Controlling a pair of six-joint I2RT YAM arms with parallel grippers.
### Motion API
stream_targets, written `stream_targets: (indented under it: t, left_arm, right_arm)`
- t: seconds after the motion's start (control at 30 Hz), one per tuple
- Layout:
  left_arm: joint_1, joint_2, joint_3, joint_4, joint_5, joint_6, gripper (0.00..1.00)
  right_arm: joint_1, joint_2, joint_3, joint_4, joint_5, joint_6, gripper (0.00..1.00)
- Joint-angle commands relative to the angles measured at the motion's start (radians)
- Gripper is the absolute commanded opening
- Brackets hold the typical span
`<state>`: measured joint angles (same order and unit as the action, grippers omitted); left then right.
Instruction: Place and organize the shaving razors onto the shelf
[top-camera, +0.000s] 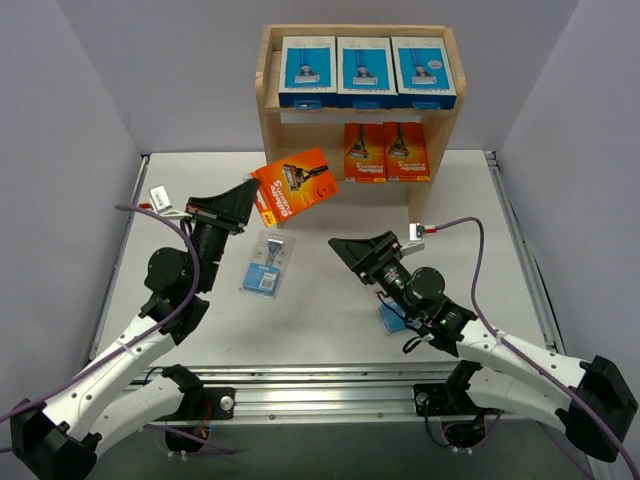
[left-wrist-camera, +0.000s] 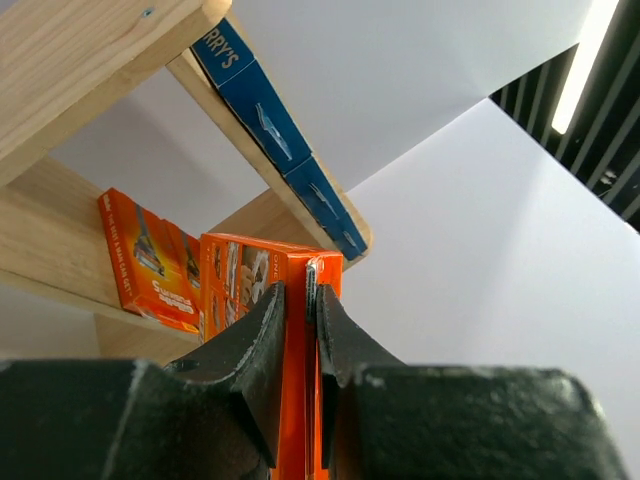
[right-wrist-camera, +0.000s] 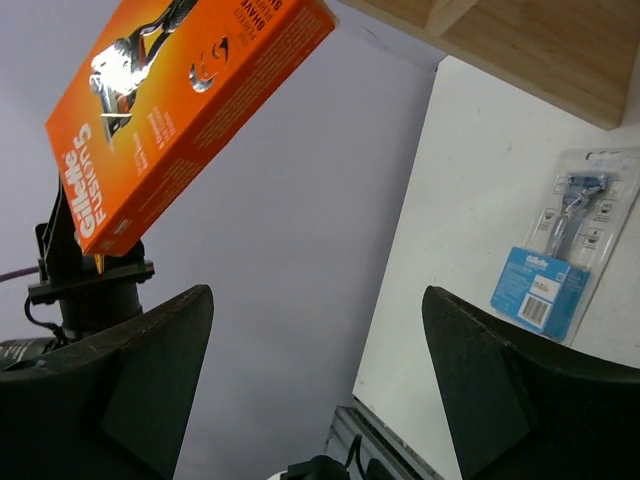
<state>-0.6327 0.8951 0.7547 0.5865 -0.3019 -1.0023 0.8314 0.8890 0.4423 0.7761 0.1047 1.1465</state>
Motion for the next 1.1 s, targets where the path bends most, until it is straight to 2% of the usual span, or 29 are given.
stream_targets:
  t: [0.0, 0.17, 0.37, 0.53, 0.63, 0.83, 1.07]
  left_arm:
    - [-0.004, -0.061, -0.015, 0.033, 0.017, -0.036, 0.02]
    - [-0.001, -0.113, -0.063, 0.039, 0.043, -0.097, 0.02]
    - [-0.001, -0.148, -0.092, 0.053, 0.069, -0.147, 0.02]
    - [-0.001, -0.174, -0.11, 0.079, 0.086, -0.159, 0.02]
    - [-0.001, -0.209, -0.106, 0.053, 0.073, -0.111, 0.02]
    - [0.001, -0.26, -0.051, -0.017, 0.046, 0.074, 0.02]
    - [0.001, -0.275, -0.023, -0.031, 0.024, 0.126, 0.02]
  right_arm:
    - [-0.005, 0.068, 0.091, 0.256, -0.046, 0.03, 0.81]
    - [0.006, 0.155, 0.226, 0.273, -0.054, 0.01, 0.8]
    - [0.015, 0.249, 0.299, 0.321, -0.066, 0.03, 0.81]
    - [0.028, 0.32, 0.374, 0.328, -0.095, 0.068, 0.77]
    - [0.061, 0.323, 0.4, 0.281, -0.091, 0.036, 0.76]
    - [0.116, 0.265, 0.389, 0.209, -0.03, 0.002, 0.74]
    - [0.153, 0.245, 0.332, 0.218, -0.014, 0.058, 0.73]
